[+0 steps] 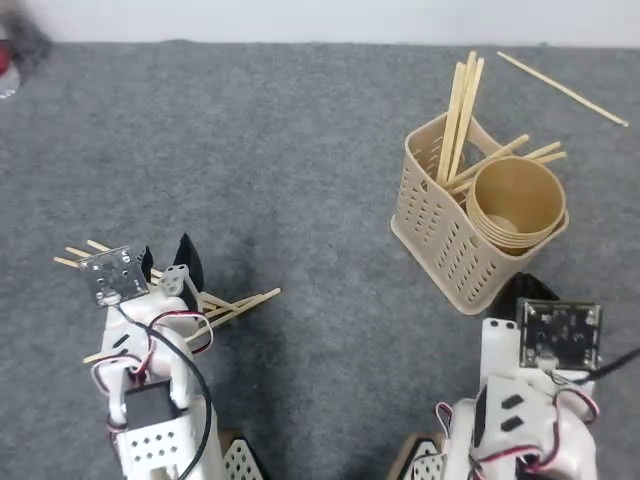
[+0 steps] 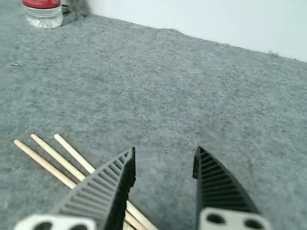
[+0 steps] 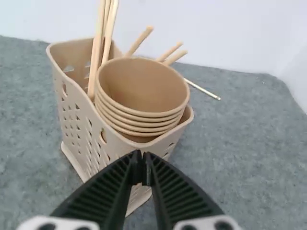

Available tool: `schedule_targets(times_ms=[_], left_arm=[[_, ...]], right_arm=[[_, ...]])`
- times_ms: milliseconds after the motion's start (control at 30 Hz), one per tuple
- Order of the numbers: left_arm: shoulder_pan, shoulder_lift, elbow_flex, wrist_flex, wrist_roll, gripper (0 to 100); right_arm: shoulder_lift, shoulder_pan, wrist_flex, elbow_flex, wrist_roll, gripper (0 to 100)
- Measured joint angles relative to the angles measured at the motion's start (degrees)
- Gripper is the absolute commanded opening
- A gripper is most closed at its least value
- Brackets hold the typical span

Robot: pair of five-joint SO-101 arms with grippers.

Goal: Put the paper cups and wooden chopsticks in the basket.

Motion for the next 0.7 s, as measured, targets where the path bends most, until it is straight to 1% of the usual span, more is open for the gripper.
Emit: schedule_targets(times_ms=[200, 567, 700], left_arm=[[-0.26, -0.18, 0.00, 0.00, 0.00, 19], [-0.26, -0.18, 0.00, 0.00, 0.00, 19], [-0.26, -0.18, 0.00, 0.00, 0.00, 19]], right_arm=[[-3.08, 0.00, 0.70, 7.65, 0.00, 0.9], [-2.81, 0.18, 1.67, 33.32, 0.44, 0.8], [-2.90, 0.00, 0.97, 34.64, 0.53, 0.8]])
